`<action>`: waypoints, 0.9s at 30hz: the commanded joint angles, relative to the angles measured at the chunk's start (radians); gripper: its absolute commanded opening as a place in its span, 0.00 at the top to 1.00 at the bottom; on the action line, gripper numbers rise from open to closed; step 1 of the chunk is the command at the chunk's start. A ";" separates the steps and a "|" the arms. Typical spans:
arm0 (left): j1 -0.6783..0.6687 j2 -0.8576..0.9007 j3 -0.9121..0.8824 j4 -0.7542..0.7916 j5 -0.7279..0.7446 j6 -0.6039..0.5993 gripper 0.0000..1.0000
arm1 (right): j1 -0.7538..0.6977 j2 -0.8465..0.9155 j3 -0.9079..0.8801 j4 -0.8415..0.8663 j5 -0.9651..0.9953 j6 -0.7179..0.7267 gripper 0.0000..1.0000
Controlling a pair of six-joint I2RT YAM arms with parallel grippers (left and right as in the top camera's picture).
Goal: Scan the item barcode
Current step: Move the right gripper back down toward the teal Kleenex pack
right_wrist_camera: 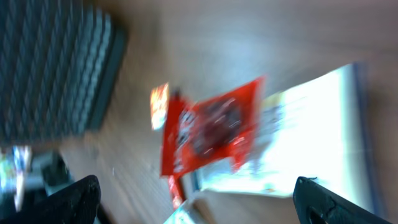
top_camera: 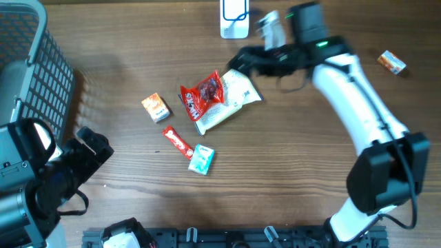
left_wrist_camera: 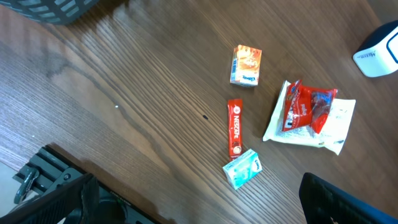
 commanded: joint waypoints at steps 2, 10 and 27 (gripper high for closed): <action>0.005 0.000 -0.002 0.002 -0.010 -0.013 0.00 | 0.189 0.017 -0.036 -0.001 0.322 -0.089 0.00; 0.005 0.000 -0.002 0.002 -0.010 -0.013 0.00 | 0.423 0.023 -0.072 0.091 0.605 -0.103 0.00; 0.005 0.000 -0.002 0.002 -0.010 -0.013 0.00 | 0.607 0.228 -0.092 0.190 0.940 -0.108 0.01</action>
